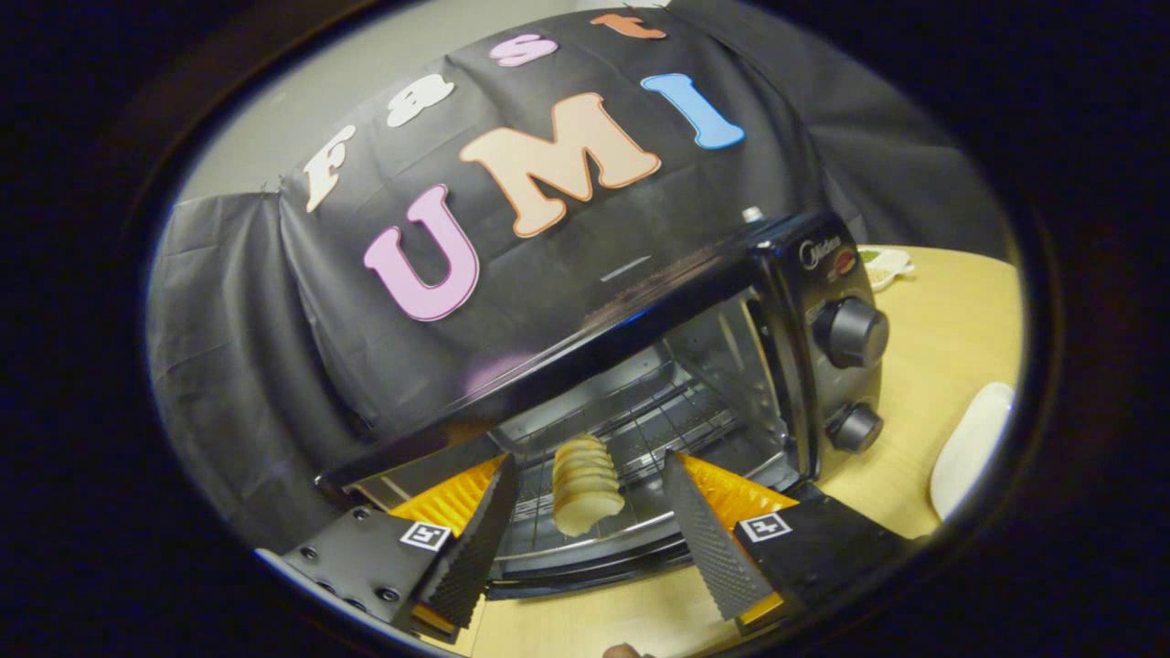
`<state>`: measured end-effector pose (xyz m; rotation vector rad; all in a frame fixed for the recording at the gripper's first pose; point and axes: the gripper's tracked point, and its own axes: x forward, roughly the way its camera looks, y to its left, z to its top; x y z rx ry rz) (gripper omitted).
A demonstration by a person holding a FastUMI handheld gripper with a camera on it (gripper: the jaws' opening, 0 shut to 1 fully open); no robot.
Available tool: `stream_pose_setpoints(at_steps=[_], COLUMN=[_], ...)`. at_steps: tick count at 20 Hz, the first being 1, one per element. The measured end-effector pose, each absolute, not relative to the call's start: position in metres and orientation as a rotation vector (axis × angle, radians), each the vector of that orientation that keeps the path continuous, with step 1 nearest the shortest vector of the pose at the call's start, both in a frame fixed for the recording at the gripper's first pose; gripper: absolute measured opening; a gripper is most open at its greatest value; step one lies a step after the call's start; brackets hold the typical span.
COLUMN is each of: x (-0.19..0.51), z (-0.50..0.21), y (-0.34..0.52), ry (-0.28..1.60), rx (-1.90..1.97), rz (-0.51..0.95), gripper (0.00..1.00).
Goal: Open the toaster oven, put the food inside, and close the toaster oven door.
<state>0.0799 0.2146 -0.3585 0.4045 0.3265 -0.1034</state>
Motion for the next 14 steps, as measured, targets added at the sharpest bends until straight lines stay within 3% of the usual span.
stream_pose_setpoints(at_steps=[8,14], x=[0.005,-0.067], z=[-0.338,-0.365], y=[0.213,0.207], ry=[0.337,0.436], rx=[0.282,0.177], rz=[0.006,0.046], gripper=[0.98,0.98])
